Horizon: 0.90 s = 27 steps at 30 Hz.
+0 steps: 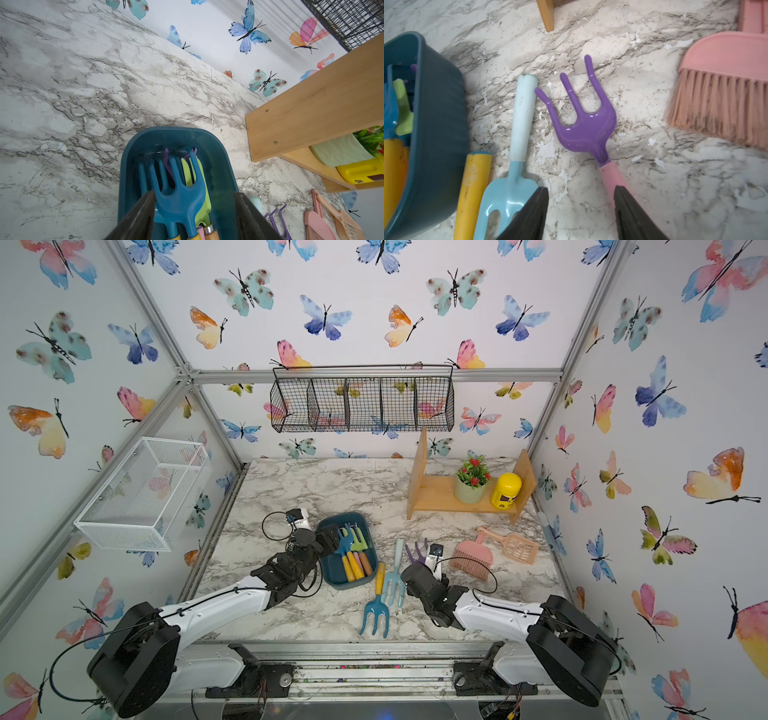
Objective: Put the rake into the storage box
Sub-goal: Pick up the rake at the center of the board.
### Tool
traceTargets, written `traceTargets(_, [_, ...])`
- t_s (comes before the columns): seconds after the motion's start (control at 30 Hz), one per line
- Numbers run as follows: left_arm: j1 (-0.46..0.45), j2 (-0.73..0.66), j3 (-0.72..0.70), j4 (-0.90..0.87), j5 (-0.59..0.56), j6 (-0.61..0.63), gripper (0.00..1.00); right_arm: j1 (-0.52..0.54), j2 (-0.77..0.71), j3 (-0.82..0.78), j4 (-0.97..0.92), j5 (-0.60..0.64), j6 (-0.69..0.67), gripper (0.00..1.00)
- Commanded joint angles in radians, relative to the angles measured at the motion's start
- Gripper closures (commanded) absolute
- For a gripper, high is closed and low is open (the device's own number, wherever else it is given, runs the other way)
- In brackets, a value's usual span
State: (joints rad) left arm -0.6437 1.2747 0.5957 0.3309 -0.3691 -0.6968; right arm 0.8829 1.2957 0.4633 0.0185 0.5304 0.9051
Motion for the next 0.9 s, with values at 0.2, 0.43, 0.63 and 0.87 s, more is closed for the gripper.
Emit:
traceTargets(0.2, [-0.005,0.003,0.009,0.008,0.013,0.003,0.36,-0.024,0.025,-0.046,-0.01,-0.083,0.005,0.39])
traceTargets(0.43, [-0.005,0.009,0.013,0.008,0.021,0.0,0.36,-0.024,0.113,-0.053,-0.004,-0.141,0.021,0.43])
traceTargets(0.63, [-0.005,0.006,0.013,0.006,0.022,0.0,0.35,-0.024,0.213,-0.029,-0.006,-0.167,0.022,0.62])
traceTargets(0.87, [-0.005,0.007,0.018,0.034,0.093,0.031,0.26,-0.024,0.212,-0.052,0.097,-0.244,0.003,0.96])
